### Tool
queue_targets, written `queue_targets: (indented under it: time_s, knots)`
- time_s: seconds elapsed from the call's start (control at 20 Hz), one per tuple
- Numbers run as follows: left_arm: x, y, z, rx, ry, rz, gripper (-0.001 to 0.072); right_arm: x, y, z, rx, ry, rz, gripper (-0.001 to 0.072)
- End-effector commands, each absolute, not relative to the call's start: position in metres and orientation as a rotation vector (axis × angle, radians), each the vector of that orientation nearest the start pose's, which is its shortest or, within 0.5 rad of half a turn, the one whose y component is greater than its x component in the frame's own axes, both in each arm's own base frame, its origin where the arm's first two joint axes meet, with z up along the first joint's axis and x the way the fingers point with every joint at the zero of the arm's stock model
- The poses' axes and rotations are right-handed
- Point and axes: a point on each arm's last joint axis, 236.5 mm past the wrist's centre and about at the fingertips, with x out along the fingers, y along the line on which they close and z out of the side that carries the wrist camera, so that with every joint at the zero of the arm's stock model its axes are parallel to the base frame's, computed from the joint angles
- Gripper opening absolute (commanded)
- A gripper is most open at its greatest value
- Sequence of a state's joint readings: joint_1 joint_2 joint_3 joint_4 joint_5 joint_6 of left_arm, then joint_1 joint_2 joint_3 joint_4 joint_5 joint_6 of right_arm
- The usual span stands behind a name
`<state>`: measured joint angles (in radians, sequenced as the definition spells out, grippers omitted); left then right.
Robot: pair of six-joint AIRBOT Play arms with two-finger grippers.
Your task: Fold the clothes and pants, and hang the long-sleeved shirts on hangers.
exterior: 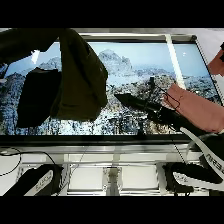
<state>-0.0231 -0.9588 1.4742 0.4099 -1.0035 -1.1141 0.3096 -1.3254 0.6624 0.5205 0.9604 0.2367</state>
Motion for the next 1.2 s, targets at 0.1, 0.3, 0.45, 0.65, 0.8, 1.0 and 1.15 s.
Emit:
queue_targets:
  time_s: [0.1,0.3,0.45,0.65,0.8,1.0,1.15]
  knots:
    - [0.336,-0.19,0.402,-0.42,0.232,-0.884,0.0026,0.36,0.326,0.088,0.992,0.65,1.122,0.0476]
    - [0.336,-0.19,0.402,-0.42,0.231,-0.884,0.0026,0.331,0.357,0.05,0.974,0.808,1.157,0.0477]
    - [0.336,-0.19,0.402,-0.42,0.231,-0.884,0.0027,0.328,0.371,0.049,1.008,0.794,1.163,0.0478]
    - [0.336,-0.19,0.402,-0.42,0.231,-0.884,0.0027,0.341,0.369,0.068,1.04,0.699,1.167,0.0477]
    - [0.336,-0.19,0.402,-0.42,0.231,-0.884,0.0027,0.345,0.366,0.07,1.021,0.681,1.171,0.0477]
    - [0.336,-0.19,0.402,-0.42,0.23,-0.884,0.0027,0.35,0.35,0.064,0.991,0.703,1.171,0.0477]
    - [0.336,-0.19,0.402,-0.42,0.231,-0.884,0.0027,0.351,0.348,0.069,1.003,0.684,1.183,0.0477]
